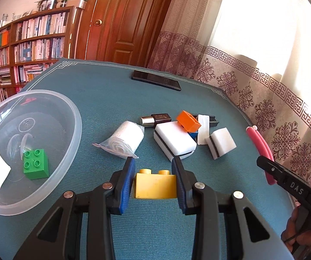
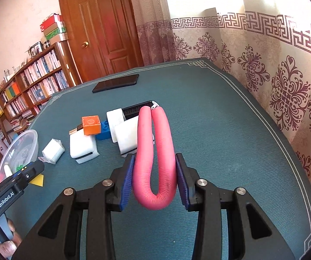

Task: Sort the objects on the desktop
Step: 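Carry yellow brick and pink pliers over the container and release both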

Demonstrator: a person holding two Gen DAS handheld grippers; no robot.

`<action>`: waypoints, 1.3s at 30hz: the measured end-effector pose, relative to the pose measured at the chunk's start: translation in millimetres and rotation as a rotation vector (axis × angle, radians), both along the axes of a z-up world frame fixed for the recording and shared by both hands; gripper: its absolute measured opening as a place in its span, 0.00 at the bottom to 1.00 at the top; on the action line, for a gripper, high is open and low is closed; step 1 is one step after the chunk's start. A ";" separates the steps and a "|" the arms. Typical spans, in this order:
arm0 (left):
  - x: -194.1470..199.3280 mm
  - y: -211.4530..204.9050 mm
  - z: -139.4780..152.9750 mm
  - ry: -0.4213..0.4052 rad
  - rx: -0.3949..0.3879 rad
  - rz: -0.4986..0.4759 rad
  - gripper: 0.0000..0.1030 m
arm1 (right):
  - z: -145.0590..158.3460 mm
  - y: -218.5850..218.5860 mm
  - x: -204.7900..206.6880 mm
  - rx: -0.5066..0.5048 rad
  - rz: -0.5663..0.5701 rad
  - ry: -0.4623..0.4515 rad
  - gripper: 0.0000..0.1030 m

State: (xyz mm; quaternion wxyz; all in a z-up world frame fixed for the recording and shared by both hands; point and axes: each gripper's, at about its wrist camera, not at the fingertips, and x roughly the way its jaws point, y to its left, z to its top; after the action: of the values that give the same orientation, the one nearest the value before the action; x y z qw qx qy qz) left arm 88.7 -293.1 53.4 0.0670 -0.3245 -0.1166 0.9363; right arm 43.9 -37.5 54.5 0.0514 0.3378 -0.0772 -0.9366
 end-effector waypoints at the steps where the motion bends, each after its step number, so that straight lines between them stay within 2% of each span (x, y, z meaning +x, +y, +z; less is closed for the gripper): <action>1: -0.3 -3.0 1.6 0.001 0.000 0.008 0.38 | -0.2 -3.0 0.4 -0.003 0.008 -0.001 0.39; 8: -4.6 -36.1 19.9 0.027 0.012 0.087 0.38 | 1.9 -28.0 1.5 -0.008 0.062 -0.001 0.39; 17: -10.2 -88.5 38.0 0.062 -0.020 0.197 0.38 | 9.4 -68.8 0.5 -0.001 0.146 0.016 0.39; 27: -15.8 -144.8 30.2 0.045 -0.026 0.287 0.38 | 15.6 -126.5 -5.2 0.029 0.245 0.024 0.39; 39: -24.5 -180.4 15.2 0.004 -0.006 0.338 0.38 | 21.3 -195.1 -19.0 0.042 0.368 0.032 0.39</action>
State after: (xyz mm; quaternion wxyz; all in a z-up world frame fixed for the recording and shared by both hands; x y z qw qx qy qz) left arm 64.2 -473.5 68.6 -0.0923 -0.2983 -0.1666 0.9353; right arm 24.9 -232.6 75.8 0.2161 0.3324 0.0065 -0.9180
